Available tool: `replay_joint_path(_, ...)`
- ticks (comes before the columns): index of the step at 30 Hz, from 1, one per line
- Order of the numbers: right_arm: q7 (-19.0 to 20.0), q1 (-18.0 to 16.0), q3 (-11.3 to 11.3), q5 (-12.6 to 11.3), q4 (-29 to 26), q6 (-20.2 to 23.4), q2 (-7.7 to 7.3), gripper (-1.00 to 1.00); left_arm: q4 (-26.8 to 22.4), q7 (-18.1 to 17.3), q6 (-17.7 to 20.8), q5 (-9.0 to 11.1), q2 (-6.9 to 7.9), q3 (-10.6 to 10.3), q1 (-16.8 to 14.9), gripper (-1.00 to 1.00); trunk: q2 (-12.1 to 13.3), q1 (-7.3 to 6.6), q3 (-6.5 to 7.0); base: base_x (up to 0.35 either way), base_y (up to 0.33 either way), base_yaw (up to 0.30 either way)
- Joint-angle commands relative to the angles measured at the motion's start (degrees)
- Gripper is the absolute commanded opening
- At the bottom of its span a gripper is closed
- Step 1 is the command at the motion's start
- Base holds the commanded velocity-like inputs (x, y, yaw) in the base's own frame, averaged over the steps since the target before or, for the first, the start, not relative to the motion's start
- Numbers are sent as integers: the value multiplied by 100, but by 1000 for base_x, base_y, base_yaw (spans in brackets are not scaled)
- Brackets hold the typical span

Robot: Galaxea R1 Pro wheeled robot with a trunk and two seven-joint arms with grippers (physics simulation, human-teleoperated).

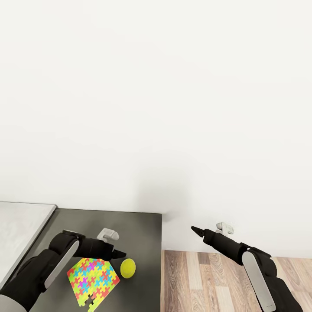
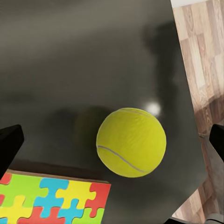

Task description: Put all the toys in the child's room - the three board games (two on the bed and one on the table), the two jigsaw puzzles on the table, and the tennis ball on the table - inside the toy box on the table in the child's room.

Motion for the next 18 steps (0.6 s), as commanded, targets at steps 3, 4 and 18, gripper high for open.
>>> replay_joint_path(3,33,-5,-9,18,-4,31,-2,100,-9,-3,21,10,-9,-8,-4,100,-11,3,-30,0,0,0)
replay_joint_path(4,33,-3,-9,18,-4,31,-2,100,-12,-1,18,12,-14,-8,-4,100,-11,3,-36,0,0,0)
replay_joint_path(18,34,-3,-9,23,-4,29,-5,100,-44,6,14,15,-57,-6,-4,100,-11,3,-107,0,-72,0)
